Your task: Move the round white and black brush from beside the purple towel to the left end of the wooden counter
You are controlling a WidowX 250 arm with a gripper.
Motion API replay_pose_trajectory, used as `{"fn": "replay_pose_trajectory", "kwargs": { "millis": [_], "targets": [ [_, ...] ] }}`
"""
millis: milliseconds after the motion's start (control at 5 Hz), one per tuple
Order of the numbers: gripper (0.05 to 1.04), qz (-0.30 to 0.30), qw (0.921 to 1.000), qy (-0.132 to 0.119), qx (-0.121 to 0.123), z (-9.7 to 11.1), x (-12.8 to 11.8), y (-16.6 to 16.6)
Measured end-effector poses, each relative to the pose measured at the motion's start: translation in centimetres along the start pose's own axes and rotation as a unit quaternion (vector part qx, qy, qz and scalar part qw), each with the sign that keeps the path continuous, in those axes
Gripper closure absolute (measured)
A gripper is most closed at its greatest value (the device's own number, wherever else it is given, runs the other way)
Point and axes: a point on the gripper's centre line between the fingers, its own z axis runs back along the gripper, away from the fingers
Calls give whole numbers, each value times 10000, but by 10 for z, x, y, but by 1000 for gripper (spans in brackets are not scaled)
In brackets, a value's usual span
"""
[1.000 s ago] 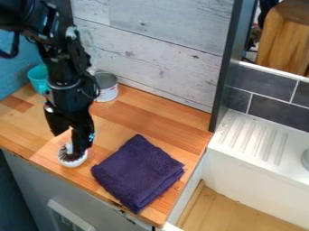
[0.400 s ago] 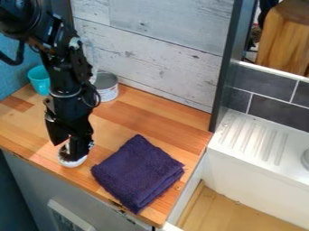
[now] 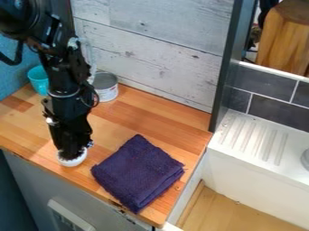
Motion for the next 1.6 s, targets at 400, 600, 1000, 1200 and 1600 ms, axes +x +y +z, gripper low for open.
{"fn": "replay_pose_trajectory", "kwargs": {
  "millis": [400, 600, 1000, 1200, 1600],
  "targets": [
    [834, 209, 9994, -4, -288, 10, 4, 7],
    [834, 805, 9952, -470, -300, 34, 19, 45],
    [834, 2066, 9706, -1192, 332, 58, 25, 113],
    [834, 2500, 9623, -870, 620, 45, 17, 132],
    [834, 2867, 9556, -37, 678, 2, -5, 157]
  ]
}}
